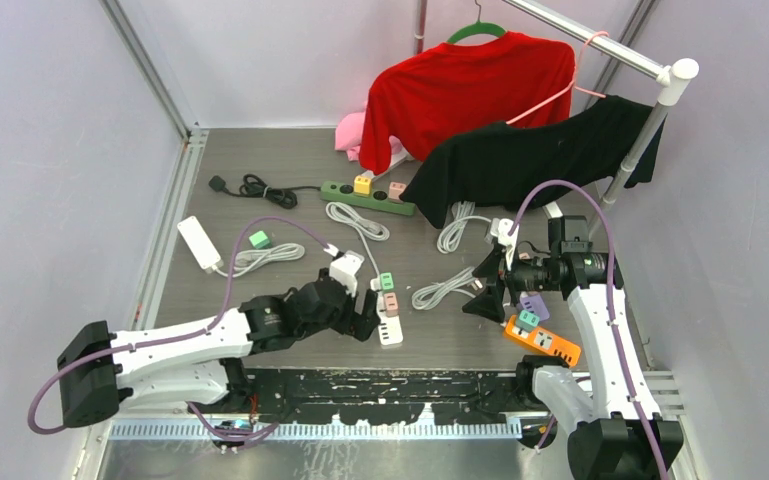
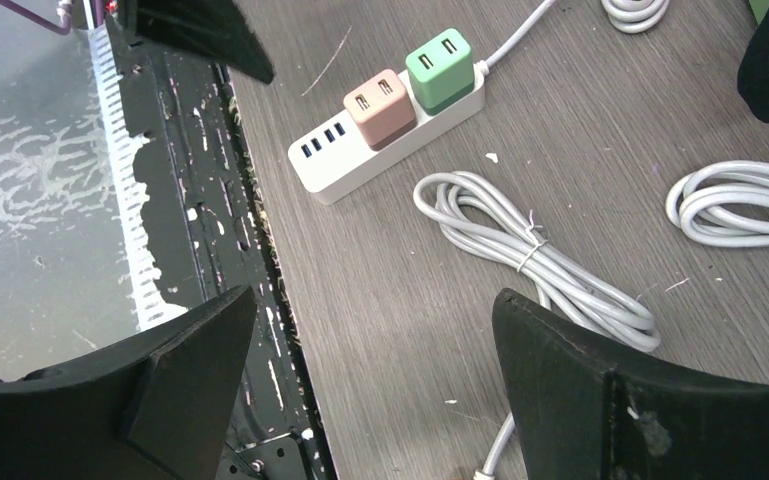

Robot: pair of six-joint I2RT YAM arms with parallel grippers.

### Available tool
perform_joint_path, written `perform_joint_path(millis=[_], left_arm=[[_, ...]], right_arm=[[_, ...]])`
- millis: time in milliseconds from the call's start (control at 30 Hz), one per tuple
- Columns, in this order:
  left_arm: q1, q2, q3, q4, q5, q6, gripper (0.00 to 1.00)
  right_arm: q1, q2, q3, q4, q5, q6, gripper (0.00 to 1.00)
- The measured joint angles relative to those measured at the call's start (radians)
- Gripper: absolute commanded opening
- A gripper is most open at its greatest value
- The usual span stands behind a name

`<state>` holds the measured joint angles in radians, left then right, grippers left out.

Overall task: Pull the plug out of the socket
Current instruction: Move the socket to the center of the board.

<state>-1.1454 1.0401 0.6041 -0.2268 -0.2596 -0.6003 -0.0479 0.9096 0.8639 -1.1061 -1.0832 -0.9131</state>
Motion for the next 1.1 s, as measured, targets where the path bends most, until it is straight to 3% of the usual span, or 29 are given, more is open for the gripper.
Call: perform_joint_path(millis=[267,467,533,667,1100], left_arm=[[0.213,0.058,0.121,-0.011,0.068,0.004,0.8],[0.22,0.18,0.182,0.005,0.137,0.024,0.81],[0.22,0.227,0.23,-0.011,0.174,0.11,0.8],[0.238,0.276,0.305,-0.019,0.235,0.303,0.66],[0.35,0.362,0.351,-0.056,0.564,0.893,0.65]], right_arm=[[0.0,0.0,0.0,-0.003,-0.001,-0.009,0.93],[0.0,0.0,0.0,-0.003,-0.001,-0.01,0.93],[0.0,0.0,0.0,-0.003,-0.001,-0.011,0.93],[0.0,0.0,0.0,-0.008,-0.001,-0.016,0.93],[0.0,0.0,0.0,-0.016,-0.009,-0.029,0.94]])
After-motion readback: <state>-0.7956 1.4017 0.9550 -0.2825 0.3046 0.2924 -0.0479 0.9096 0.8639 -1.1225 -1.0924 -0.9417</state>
